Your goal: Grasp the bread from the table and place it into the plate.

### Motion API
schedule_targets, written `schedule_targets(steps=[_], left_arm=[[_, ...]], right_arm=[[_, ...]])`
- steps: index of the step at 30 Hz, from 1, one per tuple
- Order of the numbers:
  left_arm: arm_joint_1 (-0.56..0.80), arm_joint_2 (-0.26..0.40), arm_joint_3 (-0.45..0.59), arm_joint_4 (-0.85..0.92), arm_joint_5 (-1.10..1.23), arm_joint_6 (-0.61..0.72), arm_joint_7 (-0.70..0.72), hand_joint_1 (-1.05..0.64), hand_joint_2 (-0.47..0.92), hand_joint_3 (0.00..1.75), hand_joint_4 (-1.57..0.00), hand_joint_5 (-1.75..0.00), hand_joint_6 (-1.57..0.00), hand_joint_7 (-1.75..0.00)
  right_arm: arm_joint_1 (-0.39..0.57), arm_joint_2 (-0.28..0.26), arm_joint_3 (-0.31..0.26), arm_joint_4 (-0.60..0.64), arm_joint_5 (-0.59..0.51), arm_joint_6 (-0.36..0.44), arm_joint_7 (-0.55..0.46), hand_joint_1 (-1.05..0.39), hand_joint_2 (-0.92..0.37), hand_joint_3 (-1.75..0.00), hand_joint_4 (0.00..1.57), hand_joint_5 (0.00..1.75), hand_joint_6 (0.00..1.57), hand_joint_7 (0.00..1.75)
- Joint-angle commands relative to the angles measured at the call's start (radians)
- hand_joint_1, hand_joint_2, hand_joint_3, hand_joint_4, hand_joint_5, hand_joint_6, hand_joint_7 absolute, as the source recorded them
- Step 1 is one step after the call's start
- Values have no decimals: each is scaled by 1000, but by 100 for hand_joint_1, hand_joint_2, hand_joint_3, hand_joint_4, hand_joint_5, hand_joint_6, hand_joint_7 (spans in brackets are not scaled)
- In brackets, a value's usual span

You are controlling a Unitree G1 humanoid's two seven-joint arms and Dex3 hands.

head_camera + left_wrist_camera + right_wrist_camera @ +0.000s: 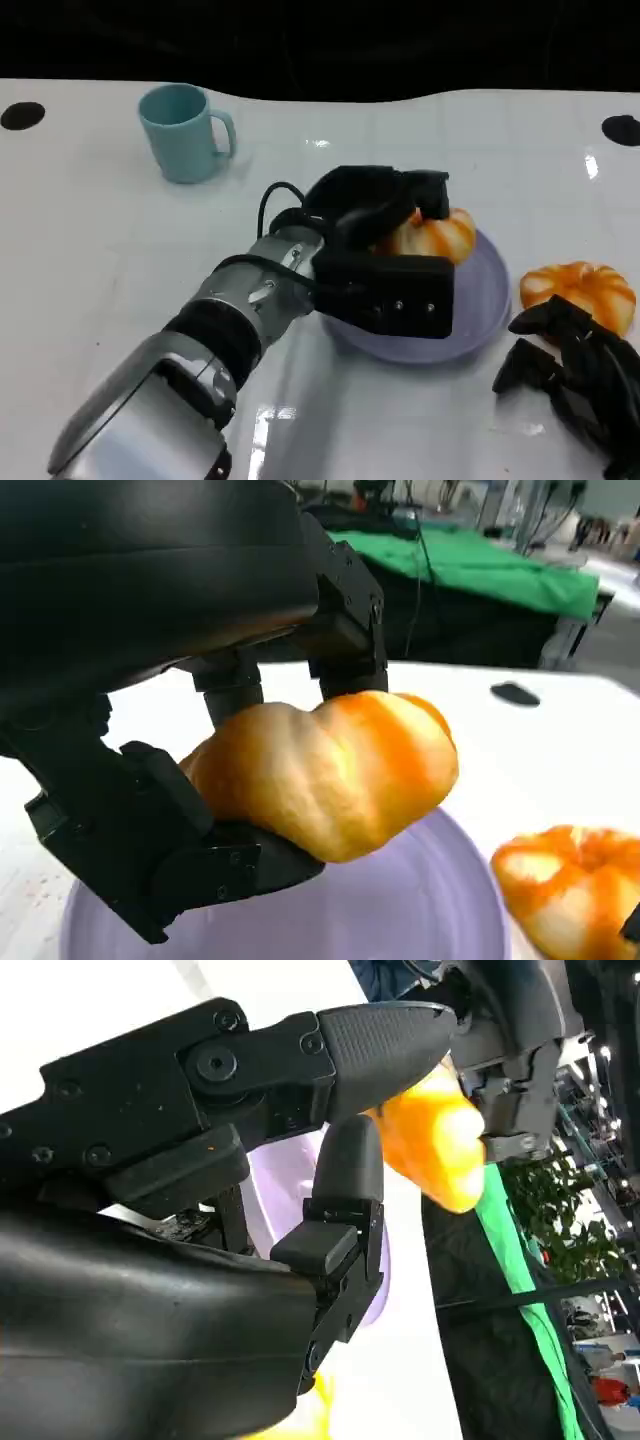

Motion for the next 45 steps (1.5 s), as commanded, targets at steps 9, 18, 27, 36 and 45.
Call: schedule_targets(steps=[9, 18, 27, 36, 45], left_arm=[[-80, 55, -71, -25, 61, 67, -202, -74, 92, 54, -27, -55, -49, -6], [-77, 70, -77, -50, 72, 82, -228, -91, 92, 71, -27, -39, -51, -3], [-61, 101, -66, -82, 62, 56, -240, -94, 92, 73, -27, -37, -50, -2], [30, 188, -12, -217, 4, 12, -248, -88, 92, 69, -30, -38, -52, -3], [259, 215, 237, -379, -391, -145, -408, -70, 92, 51, -43, -42, -56, -3]], right_arm=[[21, -7, -4, 5, 6, 14, 8, -53, -92, -28, 64, 157, 58, 124], [18, -6, -6, 11, 3, 10, 6, -52, -92, -27, 62, 157, 58, 125], [18, -9, -12, 8, 11, 28, 7, -53, -92, -26, 64, 158, 59, 125], [25, -14, -15, -2, 14, 36, 14, -54, -92, -25, 63, 158, 59, 124], [30, -14, -12, -10, 13, 37, 2, -53, -92, -26, 63, 157, 59, 123]])
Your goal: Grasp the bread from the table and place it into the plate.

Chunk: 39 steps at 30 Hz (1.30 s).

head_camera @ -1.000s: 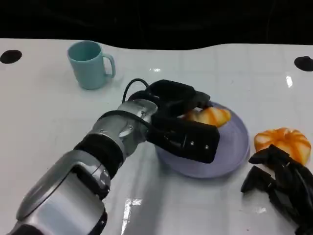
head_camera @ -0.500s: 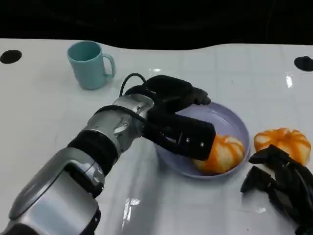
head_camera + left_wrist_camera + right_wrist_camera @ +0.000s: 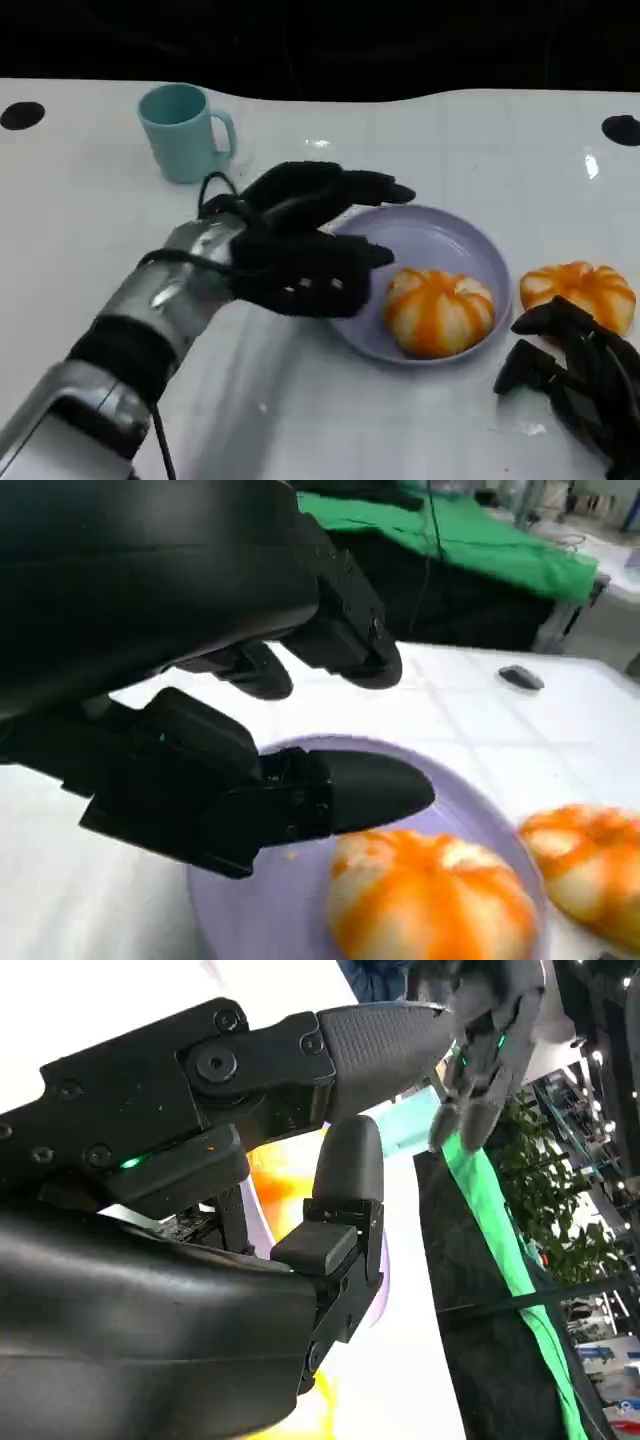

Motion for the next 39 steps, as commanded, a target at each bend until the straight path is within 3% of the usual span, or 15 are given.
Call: schedule_targets(steps=[1, 3, 6, 8, 13, 15, 17, 19, 20, 21, 23, 24, 27, 39], left_arm=[[79, 10, 93, -53, -154, -53, -95, -70, 92, 50, -43, -43, -56, -3], [130, 2, 146, -85, -267, -55, -176, -70, 92, 50, -43, -43, -56, -3], [242, -22, 254, -158, -501, -41, -325, -65, 92, 48, -57, -53, -61, -5], [326, -53, 316, -232, -644, 28, -387, -64, 92, 42, -68, -58, -70, -8], [471, -111, 420, -380, -908, 244, -494, -59, 92, 37, -78, -66, -80, -11], [518, -118, 446, -446, -972, 362, -483, -59, 92, 35, -82, -82, -89, -15], [566, -125, 467, -512, -1021, 455, -465, -58, 92, 40, -73, -116, -94, -24], [611, -135, 487, -566, -1061, 525, -458, -58, 92, 41, -70, -127, -95, -28], [635, -141, 497, -589, -1082, 557, -457, -57, 92, 41, -69, -148, -92, -52], [651, -145, 505, -608, -1096, 582, -456, -56, 92, 41, -67, -163, -79, -88], [702, -158, 518, -651, -1129, 641, -442, -55, 92, 40, -70, -171, -71, -115], [724, -164, 522, -670, -1138, 665, -434, -55, 92, 38, -76, -173, -67, -139], [776, -180, 527, -699, -1139, 690, -426, -55, 92, 39, -81, -174, -61, -167], [829, -203, 543, -679, -1116, 705, -429, -52, 92, 44, -81, -175, -61, -175]], right_arm=[[25, -12, -6, 2, -3, 8, -15, -53, -92, -26, 63, 157, 60, 123], [25, -11, -7, -3, 1, 18, -17, -53, -92, -26, 63, 157, 60, 123], [25, -9, -10, -8, 10, 32, -15, -54, -92, -23, 65, 155, 61, 122], [28, -7, -10, -12, 11, 34, -17, -53, -92, -23, 65, 155, 61, 121], [31, -9, -9, -14, 13, 35, -5, -53, -92, -25, 65, 155, 61, 120], [31, -10, -8, -13, 11, 36, -8, -52, -92, -25, 65, 155, 61, 120], [30, -10, -8, -14, 11, 38, -9, -52, -92, -24, 65, 155, 61, 119], [31, -10, -7, -16, 11, 41, -10, -52, -92, -24, 65, 155, 61, 119], [31, -9, -7, -18, 11, 42, -11, -53, -92, -24, 66, 155, 62, 120], [31, -9, -6, -20, 11, 43, -12, -53, -92, -23, 66, 155, 62, 120], [35, -8, -6, -26, 11, 49, -17, -53, -92, -23, 66, 155, 62, 119], [37, -8, -6, -31, 10, 51, -21, -53, -92, -22, 66, 155, 62, 119], [40, -7, -4, -39, 7, 55, -30, -54, -92, -21, 66, 155, 63, 120], [49, -1, 3, -52, -1, 43, -48, -55, -92, -22, 65, 156, 61, 121]])
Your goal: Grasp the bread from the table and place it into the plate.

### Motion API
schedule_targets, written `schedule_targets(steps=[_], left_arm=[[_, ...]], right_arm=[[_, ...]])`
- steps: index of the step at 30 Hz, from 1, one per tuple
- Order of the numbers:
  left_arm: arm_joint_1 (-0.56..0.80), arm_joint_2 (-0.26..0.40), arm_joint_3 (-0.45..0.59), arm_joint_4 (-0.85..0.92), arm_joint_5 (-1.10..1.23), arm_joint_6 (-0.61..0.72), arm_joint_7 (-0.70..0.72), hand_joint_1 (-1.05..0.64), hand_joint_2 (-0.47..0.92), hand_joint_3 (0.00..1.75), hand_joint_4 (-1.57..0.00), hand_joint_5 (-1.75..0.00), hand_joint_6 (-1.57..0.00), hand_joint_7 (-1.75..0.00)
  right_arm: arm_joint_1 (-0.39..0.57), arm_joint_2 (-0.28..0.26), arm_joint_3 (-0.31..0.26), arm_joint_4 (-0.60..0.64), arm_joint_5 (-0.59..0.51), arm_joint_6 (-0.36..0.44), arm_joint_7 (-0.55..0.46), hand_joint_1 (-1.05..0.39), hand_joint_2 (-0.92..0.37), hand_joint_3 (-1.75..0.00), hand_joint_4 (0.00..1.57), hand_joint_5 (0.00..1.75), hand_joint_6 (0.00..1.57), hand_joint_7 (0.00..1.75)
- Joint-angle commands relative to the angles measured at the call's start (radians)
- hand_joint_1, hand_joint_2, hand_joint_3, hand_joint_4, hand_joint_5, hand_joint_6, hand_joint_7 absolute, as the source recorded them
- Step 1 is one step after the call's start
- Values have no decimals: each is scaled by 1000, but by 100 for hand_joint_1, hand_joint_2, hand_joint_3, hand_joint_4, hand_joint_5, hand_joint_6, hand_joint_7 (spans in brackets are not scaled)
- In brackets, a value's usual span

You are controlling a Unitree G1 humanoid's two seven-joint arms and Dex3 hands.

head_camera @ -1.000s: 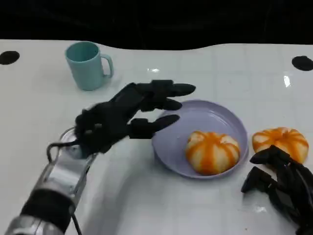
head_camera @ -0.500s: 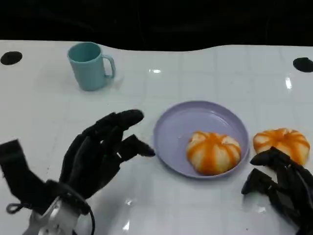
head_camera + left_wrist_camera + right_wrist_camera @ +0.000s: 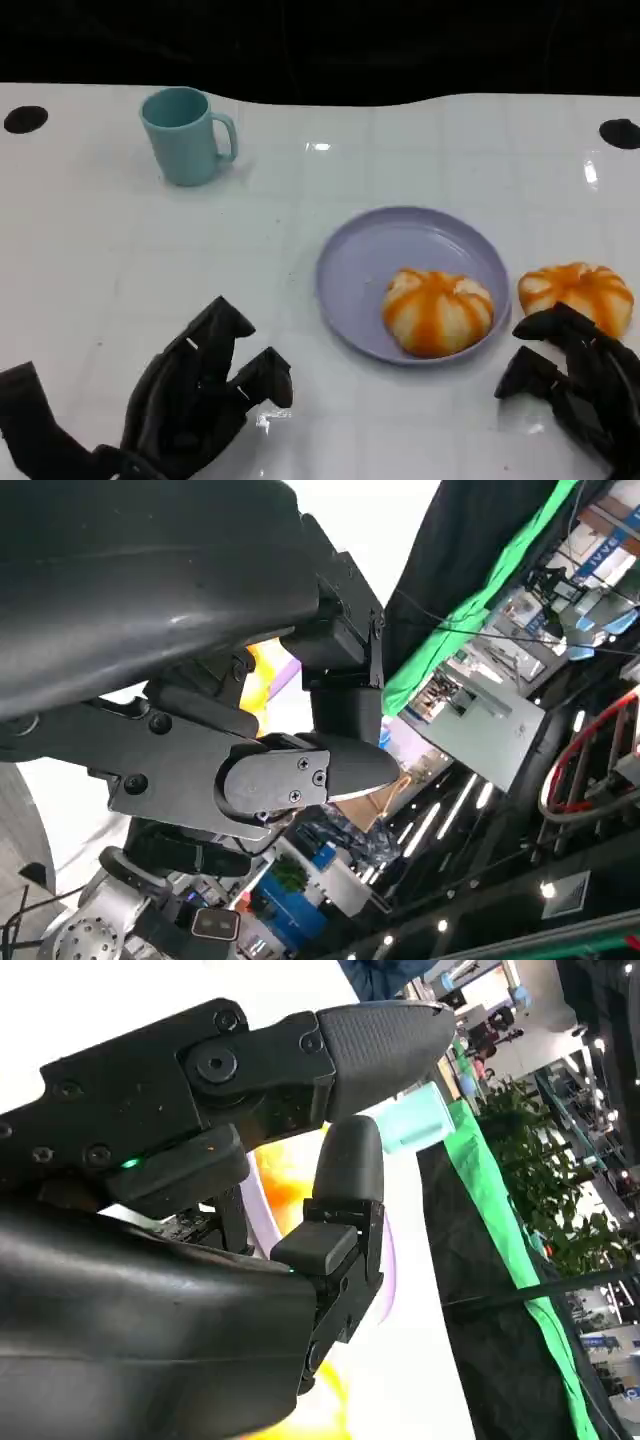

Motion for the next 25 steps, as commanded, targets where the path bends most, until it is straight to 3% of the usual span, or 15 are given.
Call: schedule_targets(steps=[1, 25], left_arm=[[9, 6, 14, 15, 7, 5, -6, -52, 92, 44, -82, -175, -61, -175], [-9, 10, 23, 54, 19, -10, -50, -55, 92, 36, -85, -175, -64, -175]], right_arm=[[14, -6, -5, 1, -1, 9, -15, -55, -92, -21, 65, 156, 61, 120], [5, -14, -10, 22, 1, -1, 5, -56, -92, -21, 66, 156, 64, 118]])
